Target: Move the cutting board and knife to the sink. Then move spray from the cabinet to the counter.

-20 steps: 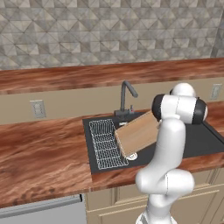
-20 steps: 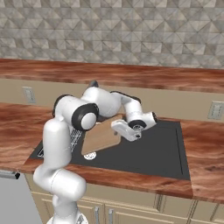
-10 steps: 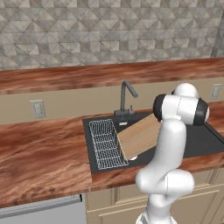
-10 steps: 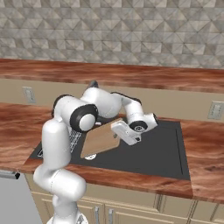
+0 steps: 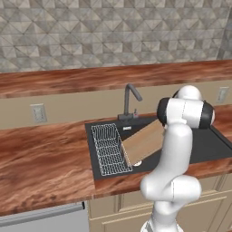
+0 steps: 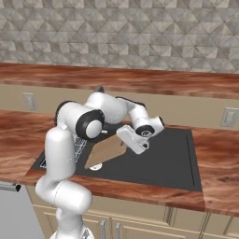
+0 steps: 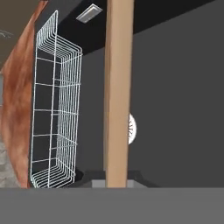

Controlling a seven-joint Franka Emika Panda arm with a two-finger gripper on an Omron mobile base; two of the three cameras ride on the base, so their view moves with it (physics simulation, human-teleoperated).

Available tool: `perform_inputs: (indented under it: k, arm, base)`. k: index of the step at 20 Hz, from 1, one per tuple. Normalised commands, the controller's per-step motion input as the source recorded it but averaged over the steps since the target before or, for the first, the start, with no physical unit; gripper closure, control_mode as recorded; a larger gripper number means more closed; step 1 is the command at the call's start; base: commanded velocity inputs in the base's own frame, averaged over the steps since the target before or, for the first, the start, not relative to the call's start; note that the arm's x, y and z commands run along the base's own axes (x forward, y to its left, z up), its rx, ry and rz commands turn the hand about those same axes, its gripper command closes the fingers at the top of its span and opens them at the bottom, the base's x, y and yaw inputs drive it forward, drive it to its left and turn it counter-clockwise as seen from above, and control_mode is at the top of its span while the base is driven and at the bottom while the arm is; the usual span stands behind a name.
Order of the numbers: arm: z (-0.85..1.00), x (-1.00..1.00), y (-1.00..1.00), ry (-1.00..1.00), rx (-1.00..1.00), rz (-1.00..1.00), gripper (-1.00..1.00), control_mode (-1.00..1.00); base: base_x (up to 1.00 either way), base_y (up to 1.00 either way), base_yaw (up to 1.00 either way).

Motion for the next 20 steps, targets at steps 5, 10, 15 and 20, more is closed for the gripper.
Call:
perform_inputs:
  k: [5, 10, 15, 20]
  arm:
    - [-0.53, 0.13, 0.77, -0.05, 0.08, 0.02, 1.0, -1.0]
    - [-0.18, -0.02, 0.84, -0.13, 0.22, 0.11, 1.0, -1.0]
    - [-0.01, -0.06, 0.98, -0.13, 0.15, 0.16, 1.0, -1.0]
    - [-0.24, -0.04, 0.86, -0.07, 0.14, 0.16, 1.0, -1.0]
  base:
    - [0.0, 0.0, 0.0]
    - [0.0, 0.0, 0.0]
    - [0.0, 0.0, 0.0]
    - [0.0, 0.0, 0.0]
